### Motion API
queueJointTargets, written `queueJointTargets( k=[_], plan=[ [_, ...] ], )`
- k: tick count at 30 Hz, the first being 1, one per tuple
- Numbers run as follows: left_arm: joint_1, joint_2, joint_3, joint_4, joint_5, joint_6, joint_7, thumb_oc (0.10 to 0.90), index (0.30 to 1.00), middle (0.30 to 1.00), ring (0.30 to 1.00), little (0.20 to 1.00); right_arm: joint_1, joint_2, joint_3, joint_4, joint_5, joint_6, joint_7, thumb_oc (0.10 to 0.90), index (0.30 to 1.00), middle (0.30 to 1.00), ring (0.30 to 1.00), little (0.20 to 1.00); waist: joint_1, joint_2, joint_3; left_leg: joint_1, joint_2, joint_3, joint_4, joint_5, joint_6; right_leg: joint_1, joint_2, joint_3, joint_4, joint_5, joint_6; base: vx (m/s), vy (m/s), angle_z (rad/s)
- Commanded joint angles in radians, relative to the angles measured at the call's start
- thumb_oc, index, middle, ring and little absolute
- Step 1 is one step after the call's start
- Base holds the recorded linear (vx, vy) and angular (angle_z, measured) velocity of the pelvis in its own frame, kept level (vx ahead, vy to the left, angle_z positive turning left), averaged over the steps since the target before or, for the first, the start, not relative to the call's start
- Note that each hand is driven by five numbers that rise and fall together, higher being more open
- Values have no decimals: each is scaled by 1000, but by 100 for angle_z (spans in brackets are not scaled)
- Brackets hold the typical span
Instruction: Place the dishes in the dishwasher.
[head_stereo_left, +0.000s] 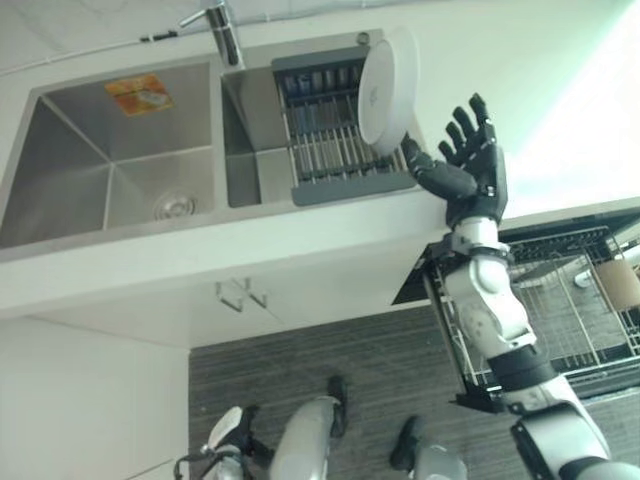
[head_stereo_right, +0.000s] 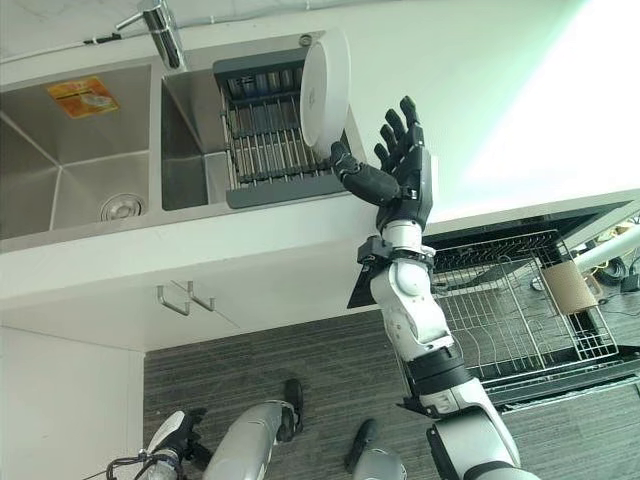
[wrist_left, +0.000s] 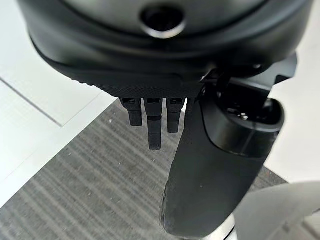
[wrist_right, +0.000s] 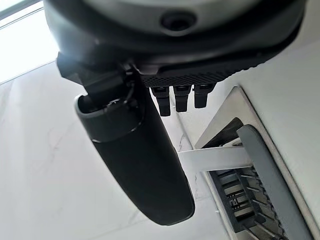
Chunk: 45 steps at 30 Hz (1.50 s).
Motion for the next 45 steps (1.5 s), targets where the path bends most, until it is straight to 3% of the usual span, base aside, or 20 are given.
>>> queueJointTargets(
  k=[1,9,27,43,44,45],
  plan=[
    [19,73,-30,-8,47,-15,38,800,900,900,900,900,-166,-48,-40,-48,-26,-81,10,800,900,900,900,900,16,-5,-29,110,0,-78,-61,-106,-80,-22,-25,81,-14,26,63,48,16,4],
    [22,80,-34,1,33,-38,34,800,900,900,900,900,-235,-91,-61,30,-18,-89,1,800,900,900,900,900,30,14,-20,98,-10,-93,-61,-98,-84,-22,-34,70,-14,28,57,34,14,4],
    [26,93,-33,-26,18,-56,11,800,900,900,900,900,-356,-144,-51,97,-29,-23,53,800,900,900,900,900,62,43,13,87,-26,-132,-61,-85,-88,-18,-42,51,-14,31,46,18,1,5],
    [26,104,-51,-42,1,-67,10,800,900,900,900,900,-489,-237,-14,316,-60,18,104,800,900,900,900,900,94,66,32,80,-40,-149,-61,-78,-89,-10,-68,22,-14,47,42,15,23,7],
    [25,105,-52,-44,-3,-66,8,800,900,900,900,900,-499,-244,-8,333,-72,26,89,552,528,528,528,528,96,67,33,78,-41,-150,-61,-78,-89,-10,-69,20,-14,48,42,4,15,3],
    [27,106,-54,-49,-9,-65,9,800,900,900,900,900,-515,-261,-3,364,-66,35,80,400,300,300,300,300,99,68,35,76,-42,-152,-61,-77,-89,-12,-69,18,-14,48,41,-1,13,5]
  ],
)
